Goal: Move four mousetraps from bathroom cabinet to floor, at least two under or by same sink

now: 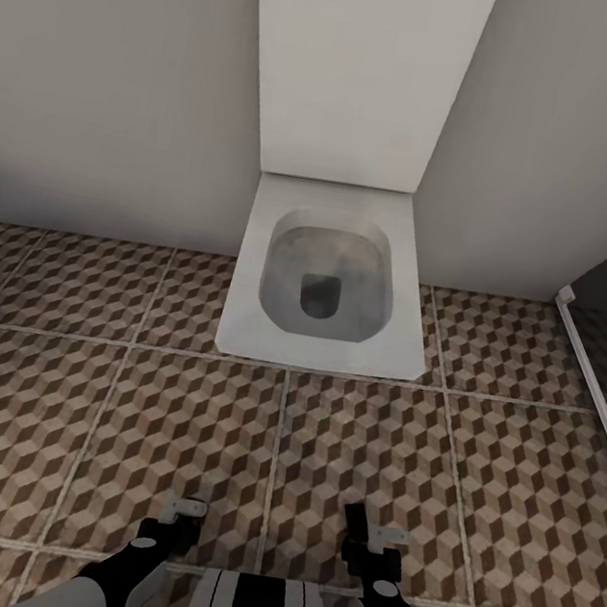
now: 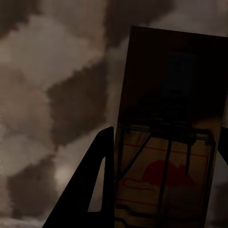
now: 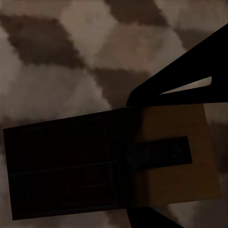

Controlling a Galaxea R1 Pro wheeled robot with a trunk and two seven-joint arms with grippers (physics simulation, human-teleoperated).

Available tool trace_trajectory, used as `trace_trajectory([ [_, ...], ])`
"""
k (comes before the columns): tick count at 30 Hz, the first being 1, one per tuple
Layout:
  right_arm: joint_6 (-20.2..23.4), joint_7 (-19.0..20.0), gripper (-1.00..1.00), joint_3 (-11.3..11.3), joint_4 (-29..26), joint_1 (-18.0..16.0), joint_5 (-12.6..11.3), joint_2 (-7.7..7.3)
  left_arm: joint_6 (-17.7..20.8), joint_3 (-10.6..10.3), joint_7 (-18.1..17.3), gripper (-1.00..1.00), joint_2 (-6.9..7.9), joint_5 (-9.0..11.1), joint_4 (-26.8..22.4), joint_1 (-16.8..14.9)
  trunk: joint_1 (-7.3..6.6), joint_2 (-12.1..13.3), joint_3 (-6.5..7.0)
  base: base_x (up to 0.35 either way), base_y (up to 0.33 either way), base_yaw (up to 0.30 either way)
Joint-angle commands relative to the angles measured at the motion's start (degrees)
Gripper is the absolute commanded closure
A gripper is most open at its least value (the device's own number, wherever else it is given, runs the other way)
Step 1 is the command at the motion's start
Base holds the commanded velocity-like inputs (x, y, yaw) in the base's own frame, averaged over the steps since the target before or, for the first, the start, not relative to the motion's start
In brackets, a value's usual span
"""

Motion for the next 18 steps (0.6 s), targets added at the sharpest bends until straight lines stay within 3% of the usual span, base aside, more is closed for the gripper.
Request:
trace_trajectory([
  [1, 1.4, -0.2, 1.0, 0.3, 0.3, 0.0, -0.2, 0.03, -0.2, 0.4, 0.4, 1.0, -0.04, -0.7, 0.1, 0.0, 0.01, 0.0, -0.03, 0.0, 0.0, 0.0],
  [18, 1.4, -0.2, 1.0, 0.2, 0.3, 0.0, -0.1, -0.01, -0.3, 0.4, 0.3, 1.0, 0.19, -0.4, -0.3, 0.0, 0.01, 0.0, -0.03, 0.0, 0.0, 0.0],
])
